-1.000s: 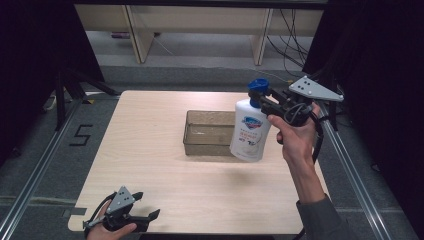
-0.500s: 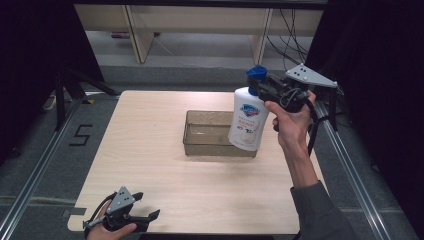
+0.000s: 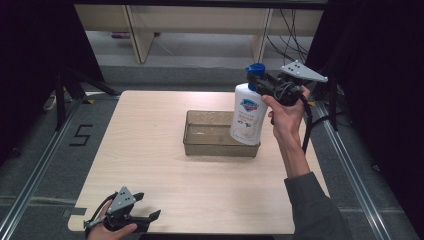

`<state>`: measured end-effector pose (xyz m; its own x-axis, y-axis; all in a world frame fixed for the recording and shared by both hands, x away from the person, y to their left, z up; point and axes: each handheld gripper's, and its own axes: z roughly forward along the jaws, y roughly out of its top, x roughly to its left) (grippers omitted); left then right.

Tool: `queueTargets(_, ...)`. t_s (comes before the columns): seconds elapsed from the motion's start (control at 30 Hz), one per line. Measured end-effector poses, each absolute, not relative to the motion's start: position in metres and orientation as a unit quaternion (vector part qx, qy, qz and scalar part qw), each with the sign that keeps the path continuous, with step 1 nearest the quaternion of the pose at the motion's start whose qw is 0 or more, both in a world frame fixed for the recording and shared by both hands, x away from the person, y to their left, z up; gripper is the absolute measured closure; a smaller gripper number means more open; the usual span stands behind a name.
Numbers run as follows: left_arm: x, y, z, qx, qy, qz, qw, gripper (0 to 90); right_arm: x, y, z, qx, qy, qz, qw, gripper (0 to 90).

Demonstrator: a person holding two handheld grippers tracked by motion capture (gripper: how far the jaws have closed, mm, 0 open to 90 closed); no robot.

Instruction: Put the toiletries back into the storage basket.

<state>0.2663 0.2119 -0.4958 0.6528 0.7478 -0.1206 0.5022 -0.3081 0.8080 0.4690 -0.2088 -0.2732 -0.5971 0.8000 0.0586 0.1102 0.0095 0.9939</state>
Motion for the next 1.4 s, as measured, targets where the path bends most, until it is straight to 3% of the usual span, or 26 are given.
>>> queueTargets(1.4,0.266,0.209,-0.498,0.798,0.388,0.13,0.442,15.8,0.499,-0.202,-0.305,0.373,0.652,0.603,0.27,65.8)
